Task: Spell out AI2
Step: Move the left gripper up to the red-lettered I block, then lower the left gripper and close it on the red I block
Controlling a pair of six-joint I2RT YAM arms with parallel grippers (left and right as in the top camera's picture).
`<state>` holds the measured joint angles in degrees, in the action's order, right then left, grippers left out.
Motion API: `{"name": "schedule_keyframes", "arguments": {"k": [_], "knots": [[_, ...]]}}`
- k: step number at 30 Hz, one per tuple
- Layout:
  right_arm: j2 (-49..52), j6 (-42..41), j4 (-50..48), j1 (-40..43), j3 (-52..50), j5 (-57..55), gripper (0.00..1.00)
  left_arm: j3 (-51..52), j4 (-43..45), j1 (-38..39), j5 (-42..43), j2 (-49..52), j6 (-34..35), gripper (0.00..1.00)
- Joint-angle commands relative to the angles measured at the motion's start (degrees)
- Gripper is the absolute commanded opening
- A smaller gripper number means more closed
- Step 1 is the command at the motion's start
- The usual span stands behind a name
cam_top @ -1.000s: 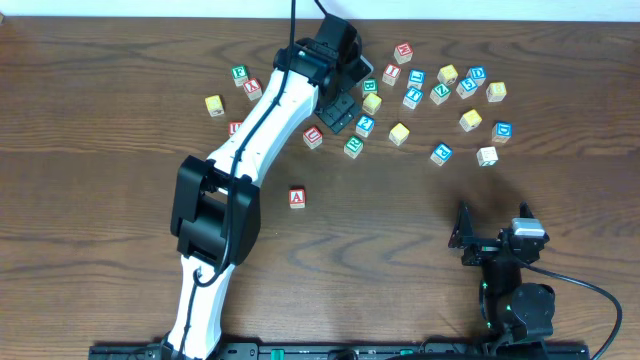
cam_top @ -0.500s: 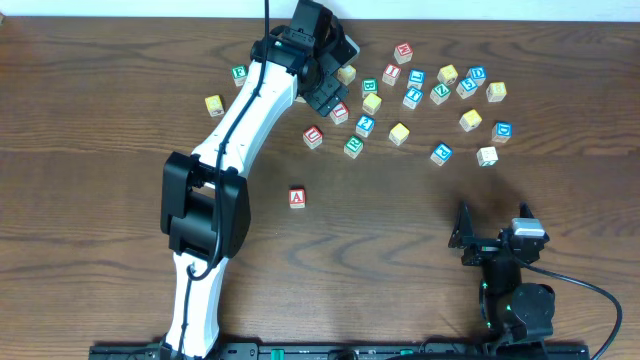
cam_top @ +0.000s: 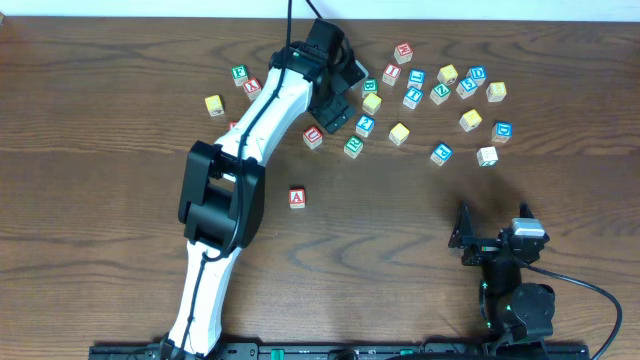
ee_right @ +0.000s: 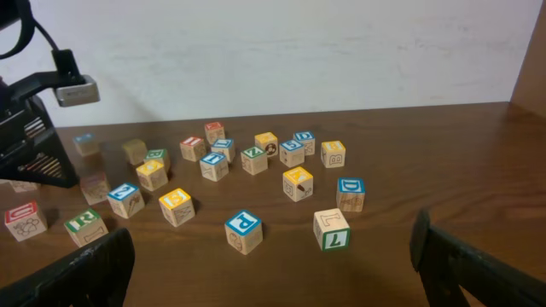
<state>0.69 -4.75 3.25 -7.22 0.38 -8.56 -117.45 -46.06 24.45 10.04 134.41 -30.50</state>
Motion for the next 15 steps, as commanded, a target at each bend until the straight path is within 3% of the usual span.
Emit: {"name": "schedule_keyframes", "arguments": {"k": [1,15], "knots": [[-0.3,0.1,0.3,0.6,-0.1,0.0,0.99,-1.3,0.3,0.9,2.0,0.0,-1.5,0.86],[-0.3,0.1,0.3,0.6,-0.1,0.0,0.99,-1.3,1.7,1.1,4.1,3.1,-1.9,0.85]]}}
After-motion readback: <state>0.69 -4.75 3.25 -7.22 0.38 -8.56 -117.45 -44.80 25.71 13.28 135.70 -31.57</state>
